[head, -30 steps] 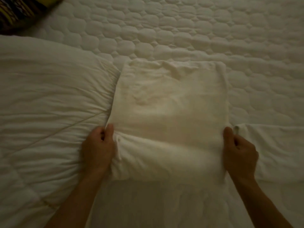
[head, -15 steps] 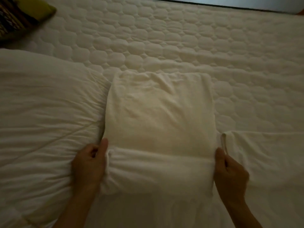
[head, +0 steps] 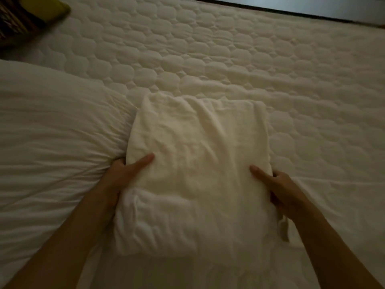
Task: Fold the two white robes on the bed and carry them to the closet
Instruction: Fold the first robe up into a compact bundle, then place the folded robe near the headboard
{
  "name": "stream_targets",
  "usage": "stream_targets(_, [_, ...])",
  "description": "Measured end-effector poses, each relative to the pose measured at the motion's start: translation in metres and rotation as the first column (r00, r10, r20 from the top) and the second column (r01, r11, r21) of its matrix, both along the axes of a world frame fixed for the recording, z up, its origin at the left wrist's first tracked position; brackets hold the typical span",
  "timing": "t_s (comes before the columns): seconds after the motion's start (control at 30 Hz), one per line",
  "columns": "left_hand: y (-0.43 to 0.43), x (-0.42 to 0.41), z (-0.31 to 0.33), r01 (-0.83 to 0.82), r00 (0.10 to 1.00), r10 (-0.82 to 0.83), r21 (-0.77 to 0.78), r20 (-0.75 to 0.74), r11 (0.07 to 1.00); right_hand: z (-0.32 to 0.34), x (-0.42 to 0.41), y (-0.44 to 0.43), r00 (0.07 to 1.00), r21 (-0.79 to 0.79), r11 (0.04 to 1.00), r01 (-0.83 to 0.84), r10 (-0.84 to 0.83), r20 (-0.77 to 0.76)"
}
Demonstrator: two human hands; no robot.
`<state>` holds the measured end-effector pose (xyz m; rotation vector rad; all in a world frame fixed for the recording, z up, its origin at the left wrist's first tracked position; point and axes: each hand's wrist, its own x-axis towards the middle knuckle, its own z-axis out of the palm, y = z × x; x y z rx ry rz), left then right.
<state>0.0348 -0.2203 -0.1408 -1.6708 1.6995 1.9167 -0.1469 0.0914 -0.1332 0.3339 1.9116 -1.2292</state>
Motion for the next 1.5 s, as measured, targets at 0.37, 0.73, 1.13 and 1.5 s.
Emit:
stream_targets(0.37, [0.004, 0.020, 0.090, 0.020, 0.981, -0.002, 0.090, -0.195, 0.996, 0.078, 0.032, -0.001, 0.982, -0.215, 0.964, 0.159, -0.132, 0.134])
stream_targets(0.73, [-0.113, 0.172, 0.295, -0.146, 0.988, 0.135, -0.154, -0.077, 0.977, 0.224, 0.152, -0.147, 0.989, -0.538, 0.843, -0.001, 0.082, 0.126])
stream_targets(1.13, [-0.287, 0.336, 0.255, 0.350, 0.768, 0.316, -0.779, 0.557, 0.521, 0.139, 0.345, -0.368, 0.949, -0.574, 0.819, 0.005, 0.177, 0.262])
stream_targets(1.5, [-0.295, 0.369, 0.122, 0.614, 0.752, -0.011, -0.696, 0.659, 0.373, 0.124, 0.372, -0.458, 0.045, 0.494, 0.618, -0.612, 0.651, -0.758])
